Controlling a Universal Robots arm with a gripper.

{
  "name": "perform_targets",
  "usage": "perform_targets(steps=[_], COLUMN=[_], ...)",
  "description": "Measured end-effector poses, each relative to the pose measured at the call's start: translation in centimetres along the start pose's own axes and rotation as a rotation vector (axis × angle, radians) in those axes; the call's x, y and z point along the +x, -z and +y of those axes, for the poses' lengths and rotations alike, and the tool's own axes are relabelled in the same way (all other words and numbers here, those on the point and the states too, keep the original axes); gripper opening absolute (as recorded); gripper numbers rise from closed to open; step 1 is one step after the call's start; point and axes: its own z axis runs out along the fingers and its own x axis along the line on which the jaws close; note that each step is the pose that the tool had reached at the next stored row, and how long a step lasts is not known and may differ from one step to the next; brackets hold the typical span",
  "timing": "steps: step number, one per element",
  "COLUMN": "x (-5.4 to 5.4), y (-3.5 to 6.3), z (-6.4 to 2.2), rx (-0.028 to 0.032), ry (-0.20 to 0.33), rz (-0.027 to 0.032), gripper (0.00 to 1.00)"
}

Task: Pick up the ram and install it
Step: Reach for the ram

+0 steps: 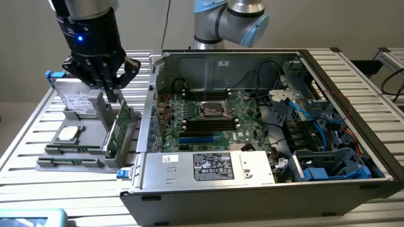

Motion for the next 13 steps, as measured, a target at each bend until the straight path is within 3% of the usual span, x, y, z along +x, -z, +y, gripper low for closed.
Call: perform_targets(steps=[13], x=[4.8], y=[-0.74], z=[-0.8], rx=[0.0006], ry=[0.0], rz=[0.0103], gripper=[0.11])
